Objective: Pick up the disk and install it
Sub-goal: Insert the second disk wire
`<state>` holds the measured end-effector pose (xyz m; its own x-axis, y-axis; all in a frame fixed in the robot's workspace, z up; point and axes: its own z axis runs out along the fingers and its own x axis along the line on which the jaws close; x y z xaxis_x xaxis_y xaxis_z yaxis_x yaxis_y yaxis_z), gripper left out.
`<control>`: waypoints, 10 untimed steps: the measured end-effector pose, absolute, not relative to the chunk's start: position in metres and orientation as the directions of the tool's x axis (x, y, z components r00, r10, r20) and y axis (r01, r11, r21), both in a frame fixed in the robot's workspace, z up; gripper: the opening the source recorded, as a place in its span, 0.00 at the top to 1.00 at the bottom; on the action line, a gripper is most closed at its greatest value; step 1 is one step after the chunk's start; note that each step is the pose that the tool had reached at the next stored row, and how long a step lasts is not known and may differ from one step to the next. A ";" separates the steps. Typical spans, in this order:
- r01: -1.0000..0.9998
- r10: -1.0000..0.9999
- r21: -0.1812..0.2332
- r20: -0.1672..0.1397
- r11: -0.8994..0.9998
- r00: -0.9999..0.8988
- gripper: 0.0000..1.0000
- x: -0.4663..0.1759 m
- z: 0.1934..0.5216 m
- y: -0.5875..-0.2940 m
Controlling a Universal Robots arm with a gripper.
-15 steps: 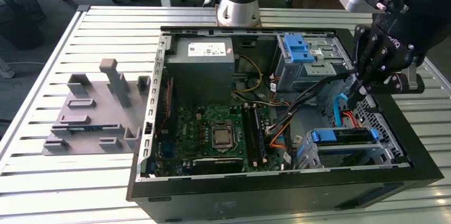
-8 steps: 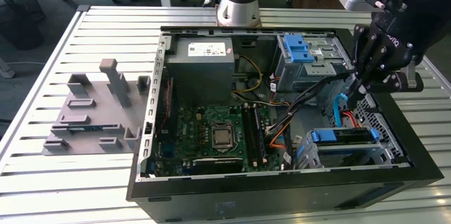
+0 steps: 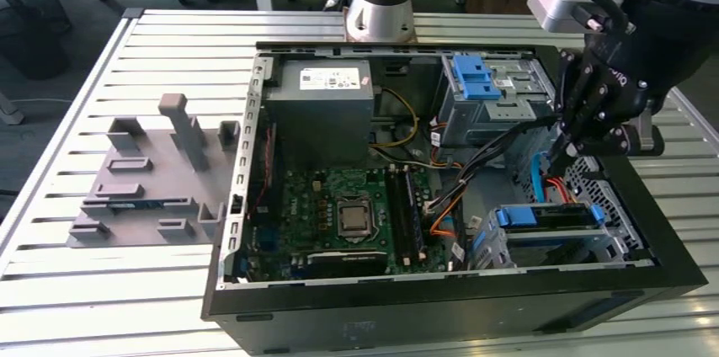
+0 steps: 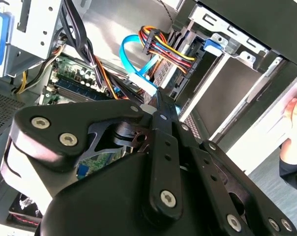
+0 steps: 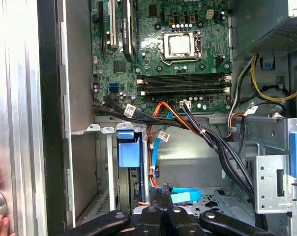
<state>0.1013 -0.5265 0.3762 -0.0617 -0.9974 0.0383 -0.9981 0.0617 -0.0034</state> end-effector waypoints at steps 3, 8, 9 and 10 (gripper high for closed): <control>-0.998 -0.997 -0.003 0.039 0.062 -0.062 0.89 0.101 0.376 -0.526; -0.998 -0.997 -0.003 0.038 0.062 -0.062 0.89 0.101 0.376 -0.526; -0.998 -0.997 -0.003 0.038 0.062 -0.062 0.89 0.101 0.377 -0.526; -0.998 -0.997 -0.003 0.038 0.062 -0.062 0.89 0.101 0.378 -0.526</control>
<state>0.1013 -0.5264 0.3779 -0.0618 -0.9974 0.0384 -0.9981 0.0617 -0.0034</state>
